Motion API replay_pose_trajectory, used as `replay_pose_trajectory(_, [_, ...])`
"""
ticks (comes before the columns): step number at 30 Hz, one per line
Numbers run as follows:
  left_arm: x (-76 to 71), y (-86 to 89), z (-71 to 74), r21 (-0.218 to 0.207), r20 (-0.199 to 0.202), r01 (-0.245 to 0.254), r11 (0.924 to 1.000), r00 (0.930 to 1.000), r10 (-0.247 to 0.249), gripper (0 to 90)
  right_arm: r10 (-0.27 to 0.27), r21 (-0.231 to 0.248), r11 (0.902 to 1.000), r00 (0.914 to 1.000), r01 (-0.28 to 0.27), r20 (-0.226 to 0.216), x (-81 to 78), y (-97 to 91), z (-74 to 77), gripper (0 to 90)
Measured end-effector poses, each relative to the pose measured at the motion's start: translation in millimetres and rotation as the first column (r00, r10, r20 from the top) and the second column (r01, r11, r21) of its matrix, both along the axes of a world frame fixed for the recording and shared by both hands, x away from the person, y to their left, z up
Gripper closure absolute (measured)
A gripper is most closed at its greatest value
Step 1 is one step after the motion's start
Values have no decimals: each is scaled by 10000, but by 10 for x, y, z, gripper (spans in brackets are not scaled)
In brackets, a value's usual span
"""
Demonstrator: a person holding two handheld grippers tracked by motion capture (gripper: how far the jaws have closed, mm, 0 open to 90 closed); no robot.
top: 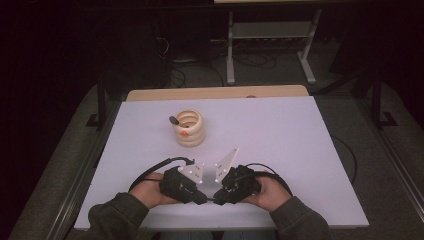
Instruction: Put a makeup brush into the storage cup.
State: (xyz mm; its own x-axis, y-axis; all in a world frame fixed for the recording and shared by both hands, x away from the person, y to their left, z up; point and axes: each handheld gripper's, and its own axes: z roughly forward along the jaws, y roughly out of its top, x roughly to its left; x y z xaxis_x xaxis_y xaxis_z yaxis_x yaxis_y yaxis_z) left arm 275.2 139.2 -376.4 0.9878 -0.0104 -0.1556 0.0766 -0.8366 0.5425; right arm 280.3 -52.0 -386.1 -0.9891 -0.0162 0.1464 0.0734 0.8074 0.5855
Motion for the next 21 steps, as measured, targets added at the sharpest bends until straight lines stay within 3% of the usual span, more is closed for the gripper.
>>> replay_pose_trajectory(4, [13, 26, 6, -233, 7, -183, 9996, 9998, 184, 840, -68, -45, 10000, 9999, 69, 130, -24, 0, -2, 846])
replay_pose_trajectory(7, [41, 102, 34, -545, 152, -741, 9958, 9971, 750, 710, -266, 104, 9996, 9995, 264, 141, -16, -61, -10, 847])
replay_pose_trajectory(9, [67, 181, 54, -883, 70, -1150, 9894, 9932, 1160, 618, -509, 262, 9984, 9987, 507, 63, -8, -134, -22, 848])
replay_pose_trajectory(17, [111, 440, 104, -1773, -197, -2234, 9585, 9745, 2235, 504, -1543, 873, 9841, 9880, 1547, -112, 16, -456, 0, 847])
replay_pose_trajectory(19, [128, 465, 102, -1968, -384, -2477, 9486, 9688, 2450, 491, -1847, 1169, 9759, 9828, 1843, -78, 37, -531, 29, 845])
replay_pose_trajectory(21, [136, 451, 94, -2025, -445, -2534, 9459, 9673, 2496, 492, -2168, 1509, 9646, 9761, 2163, -129, 48, -566, 60, 844])
